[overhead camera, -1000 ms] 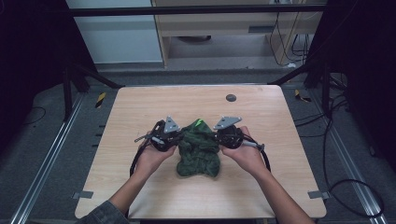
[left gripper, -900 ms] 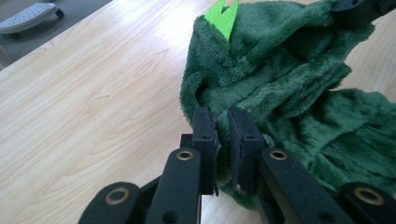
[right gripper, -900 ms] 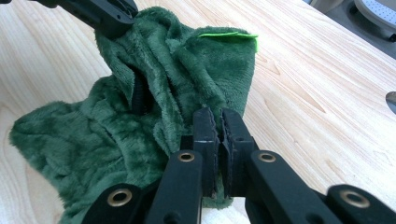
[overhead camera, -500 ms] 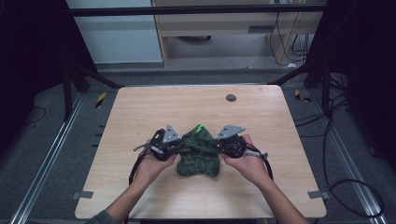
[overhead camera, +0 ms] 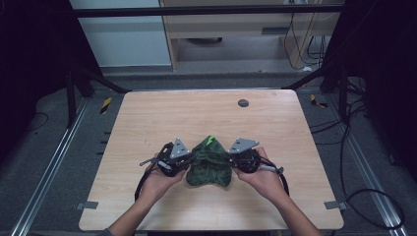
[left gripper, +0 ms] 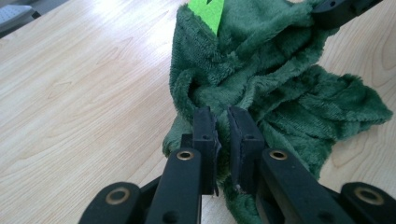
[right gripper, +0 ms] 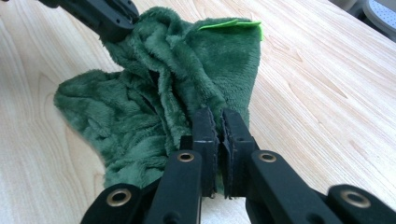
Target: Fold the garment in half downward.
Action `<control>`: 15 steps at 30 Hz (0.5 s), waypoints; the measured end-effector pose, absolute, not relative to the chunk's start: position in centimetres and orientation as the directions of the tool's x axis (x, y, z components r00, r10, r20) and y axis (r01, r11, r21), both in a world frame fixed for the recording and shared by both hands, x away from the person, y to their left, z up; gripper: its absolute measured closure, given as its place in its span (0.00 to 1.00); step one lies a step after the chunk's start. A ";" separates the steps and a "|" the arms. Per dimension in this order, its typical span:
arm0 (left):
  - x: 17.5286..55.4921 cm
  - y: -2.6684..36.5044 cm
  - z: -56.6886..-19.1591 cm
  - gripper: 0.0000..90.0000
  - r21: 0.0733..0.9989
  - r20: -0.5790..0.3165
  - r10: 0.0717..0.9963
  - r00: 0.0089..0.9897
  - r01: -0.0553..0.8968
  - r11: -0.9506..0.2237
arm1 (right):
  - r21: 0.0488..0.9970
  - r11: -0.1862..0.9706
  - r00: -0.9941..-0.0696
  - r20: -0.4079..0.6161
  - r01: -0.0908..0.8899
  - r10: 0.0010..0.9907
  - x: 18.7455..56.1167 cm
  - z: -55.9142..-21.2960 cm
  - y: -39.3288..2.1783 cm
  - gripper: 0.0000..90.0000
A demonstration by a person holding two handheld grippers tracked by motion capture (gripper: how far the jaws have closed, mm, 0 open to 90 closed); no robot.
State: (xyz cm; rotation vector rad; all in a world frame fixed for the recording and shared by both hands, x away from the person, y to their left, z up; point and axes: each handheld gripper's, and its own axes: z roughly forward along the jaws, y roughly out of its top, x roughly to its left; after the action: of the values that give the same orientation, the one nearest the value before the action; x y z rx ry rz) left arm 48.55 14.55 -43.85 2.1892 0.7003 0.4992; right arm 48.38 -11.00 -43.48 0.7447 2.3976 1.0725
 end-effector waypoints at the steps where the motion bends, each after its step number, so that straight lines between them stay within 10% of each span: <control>1: 48.4 14.6 -43.8 0.91 0.768 0.127 0.622 0.773 0.320 -0.554 | 0.773 0.560 -0.777 -0.145 0.297 0.613 48.2 -43.4 -11.0 0.95; 15: 47.6 15.0 -45.0 0.91 0.763 0.116 0.618 0.777 0.329 -0.556 | 0.772 0.566 -0.790 -0.142 0.288 0.596 47.1 -44.1 -11.0 0.94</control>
State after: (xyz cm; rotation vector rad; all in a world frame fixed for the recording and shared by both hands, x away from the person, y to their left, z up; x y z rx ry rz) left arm 47.63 15.02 -45.02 2.1973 0.7010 0.4824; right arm 47.13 -11.03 -44.11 0.7170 2.4136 1.0882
